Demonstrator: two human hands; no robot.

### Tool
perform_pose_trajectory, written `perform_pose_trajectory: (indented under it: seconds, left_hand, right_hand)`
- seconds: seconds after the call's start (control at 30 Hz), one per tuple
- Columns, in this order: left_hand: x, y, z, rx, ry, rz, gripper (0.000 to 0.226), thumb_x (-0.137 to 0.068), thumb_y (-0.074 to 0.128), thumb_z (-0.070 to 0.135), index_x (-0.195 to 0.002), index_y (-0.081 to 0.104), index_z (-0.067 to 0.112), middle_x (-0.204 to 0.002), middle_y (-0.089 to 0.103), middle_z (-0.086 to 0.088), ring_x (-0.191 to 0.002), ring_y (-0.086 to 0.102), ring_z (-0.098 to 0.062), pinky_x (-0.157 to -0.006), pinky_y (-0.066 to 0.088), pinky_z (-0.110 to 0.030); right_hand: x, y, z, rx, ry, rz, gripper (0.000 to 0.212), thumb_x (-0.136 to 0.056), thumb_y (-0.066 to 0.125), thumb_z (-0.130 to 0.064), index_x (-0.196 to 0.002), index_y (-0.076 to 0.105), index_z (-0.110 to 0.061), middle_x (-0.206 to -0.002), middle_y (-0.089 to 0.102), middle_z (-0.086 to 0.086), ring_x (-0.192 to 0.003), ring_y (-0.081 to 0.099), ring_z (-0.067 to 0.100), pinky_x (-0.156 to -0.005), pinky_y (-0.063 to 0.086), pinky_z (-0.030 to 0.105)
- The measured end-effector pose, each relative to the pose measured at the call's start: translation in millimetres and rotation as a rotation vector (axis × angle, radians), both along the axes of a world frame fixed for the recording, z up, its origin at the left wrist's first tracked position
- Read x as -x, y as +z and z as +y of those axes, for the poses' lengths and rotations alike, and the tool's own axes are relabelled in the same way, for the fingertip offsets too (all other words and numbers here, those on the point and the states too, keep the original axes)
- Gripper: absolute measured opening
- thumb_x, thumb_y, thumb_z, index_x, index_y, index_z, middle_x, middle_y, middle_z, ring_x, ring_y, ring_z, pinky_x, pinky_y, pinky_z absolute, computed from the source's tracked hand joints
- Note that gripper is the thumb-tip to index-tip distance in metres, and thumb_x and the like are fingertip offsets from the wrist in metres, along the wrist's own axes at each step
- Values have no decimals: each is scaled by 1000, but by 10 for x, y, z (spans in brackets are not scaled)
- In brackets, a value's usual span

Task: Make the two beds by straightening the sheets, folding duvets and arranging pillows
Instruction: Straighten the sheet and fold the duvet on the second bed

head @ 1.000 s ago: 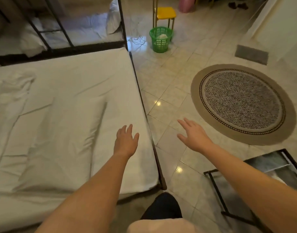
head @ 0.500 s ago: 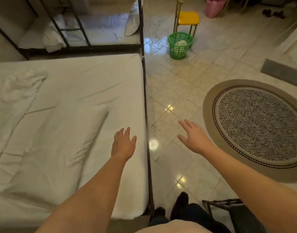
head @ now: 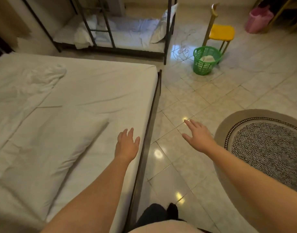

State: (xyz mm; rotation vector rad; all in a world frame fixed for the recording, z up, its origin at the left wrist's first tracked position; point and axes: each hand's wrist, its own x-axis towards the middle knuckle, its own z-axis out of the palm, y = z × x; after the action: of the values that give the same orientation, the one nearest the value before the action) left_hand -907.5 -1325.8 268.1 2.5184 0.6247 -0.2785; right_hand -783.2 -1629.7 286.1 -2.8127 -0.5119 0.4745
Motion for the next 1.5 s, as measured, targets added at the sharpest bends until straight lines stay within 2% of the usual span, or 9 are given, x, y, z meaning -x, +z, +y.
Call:
perform_pose_trajectory:
  seconds: [0.33, 0.77, 0.9, 1.23, 1.5]
  left_hand:
    - [-1445, -27, 179, -28, 101, -1, 62, -108, 36, 49, -163, 25, 23, -170, 19, -5, -157, 10, -27, -124, 26, -48]
    - [-4494, 156, 866, -41, 68, -47, 61, -108, 39, 47, -162, 29, 21, -169, 22, -7, -156, 13, -28, -122, 27, -49]
    - [-5410, 105, 981, -54, 86, -49, 62, -107, 41, 47, -162, 30, 21, -168, 24, -8, -156, 13, -29, -122, 28, -48]
    - [-7501, 31, 892, -26, 317, -67, 62, -106, 43, 47, -161, 31, 21, -169, 23, -7, -156, 14, -28, -121, 28, -48]
    - [-8716, 0, 1269, -26, 533, -65, 61, -107, 40, 49, -162, 29, 23, -169, 22, -5, -155, 15, -27, -120, 30, -49]
  right_hand:
    - [-1716, 46, 192, -19, 72, -27, 70, -97, 46, -55, -158, 20, -31, -164, 23, 3, -149, 24, 28, -120, 24, 48]
    - [-4638, 261, 835, -45, 28, -50, 69, -97, 46, -54, -157, 19, -33, -165, 20, 2, -149, 23, 29, -120, 24, 48]
    - [-5592, 189, 903, -20, 75, -71, 69, -97, 47, -54, -157, 20, -32, -164, 23, 3, -149, 24, 29, -120, 23, 46]
    - [-8290, 176, 1151, 3, 291, -79, 69, -96, 47, -55, -156, 21, -33, -165, 22, 4, -148, 25, 29, -118, 25, 48]
    - [-10052, 237, 2010, -5, 490, -105, 70, -98, 45, -56, -158, 17, -33, -166, 16, 2, -150, 22, 29, -120, 27, 49]
